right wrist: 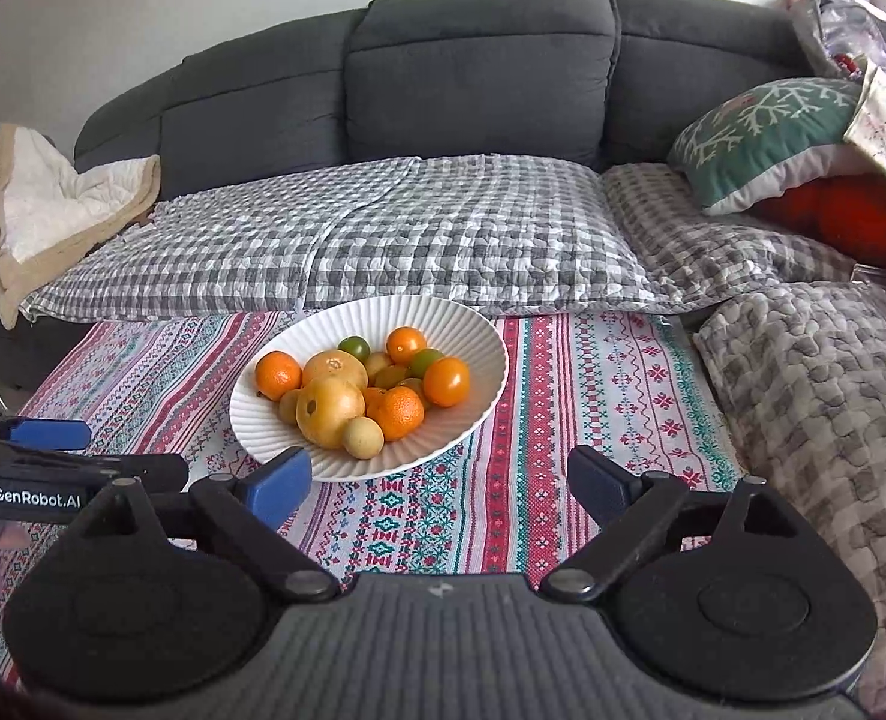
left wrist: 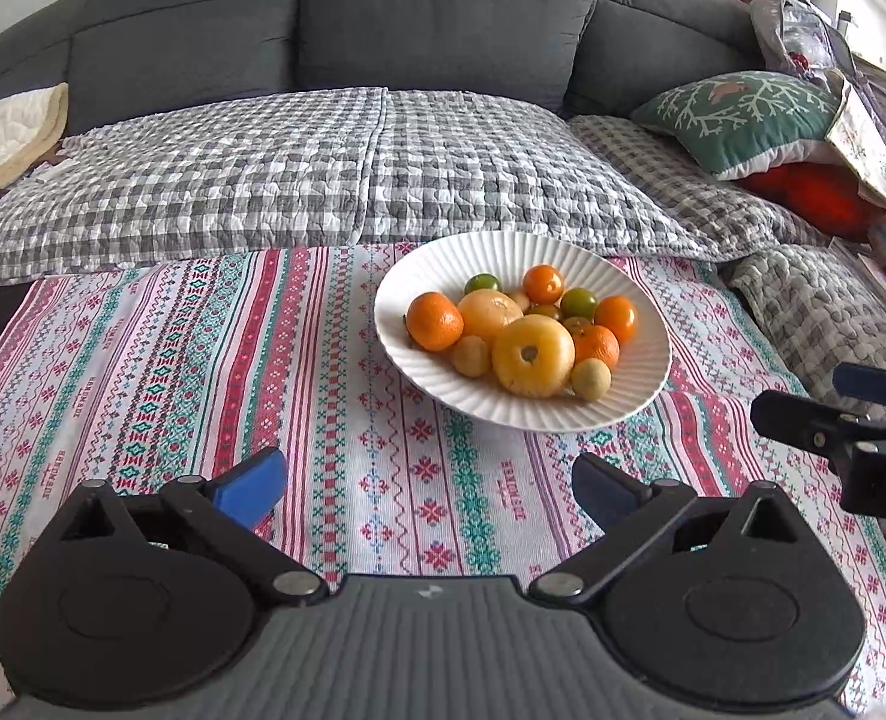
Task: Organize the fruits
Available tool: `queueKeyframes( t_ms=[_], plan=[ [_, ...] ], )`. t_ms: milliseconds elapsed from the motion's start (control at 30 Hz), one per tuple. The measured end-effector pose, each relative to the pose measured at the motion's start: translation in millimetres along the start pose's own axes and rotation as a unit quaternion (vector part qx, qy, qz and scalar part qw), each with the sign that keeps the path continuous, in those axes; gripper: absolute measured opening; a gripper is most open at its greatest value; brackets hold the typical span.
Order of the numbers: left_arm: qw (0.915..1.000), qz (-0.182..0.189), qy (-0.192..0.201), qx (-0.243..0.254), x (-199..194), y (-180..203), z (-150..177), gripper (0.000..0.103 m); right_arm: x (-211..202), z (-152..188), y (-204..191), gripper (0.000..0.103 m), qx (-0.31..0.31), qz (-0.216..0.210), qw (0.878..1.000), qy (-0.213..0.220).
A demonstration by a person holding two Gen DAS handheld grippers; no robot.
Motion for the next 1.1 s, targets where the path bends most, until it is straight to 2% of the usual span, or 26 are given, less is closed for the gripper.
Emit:
queueKeyframes(
  t_ms=[100,367,467,600,900,1100],
  plan=[
    [0.9999,-0.006,-0.015,-0.004,-7.6,1.2,4.3,0.102,-6.5,-0.7,-5.1,0.095,-0.015,0.015,1.0,-0.005],
    [0.9982,-0.02,-0.054,-0.019,-15.2,-0.9,14.1,0.102,-19.5,1.6,-17.9,0.098,-0.044,0.016,0.998,-0.032],
    [0.9982,-0.022,-0.055,-0.01,-21.0,4.4,12.0,0.102,-21.6,1.0,-20.3,0.099,-0.038,0.019,0.998,-0.05],
    [0.9979,-0.05,-0.04,0.004,-28.6,7.9,7.4,0.102,-22.5,1.8,-22.4,0.102,-0.042,0.03,0.997,-0.053],
    [0.9957,-0.055,-0.073,-0.012,-19.5,8.9,15.3,0.102,-15.8,4.4,-21.3,0.102,-0.033,0.049,0.996,-0.069],
    [0.9954,-0.059,-0.075,-0.009,-16.7,16.3,16.3,0.102,-11.6,6.2,-24.1,0.102,-0.04,0.041,0.995,-0.077]
  ],
)
Point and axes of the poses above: each gripper's, at about its wrist camera, not at the fingertips, and x roughly the way its jaws point, y to its right, z to its underside, the point moved 2 cm from there along x, roughly the way its jaws point, and after that the axes turned 4 degrees about y, right-handed, at the moved point
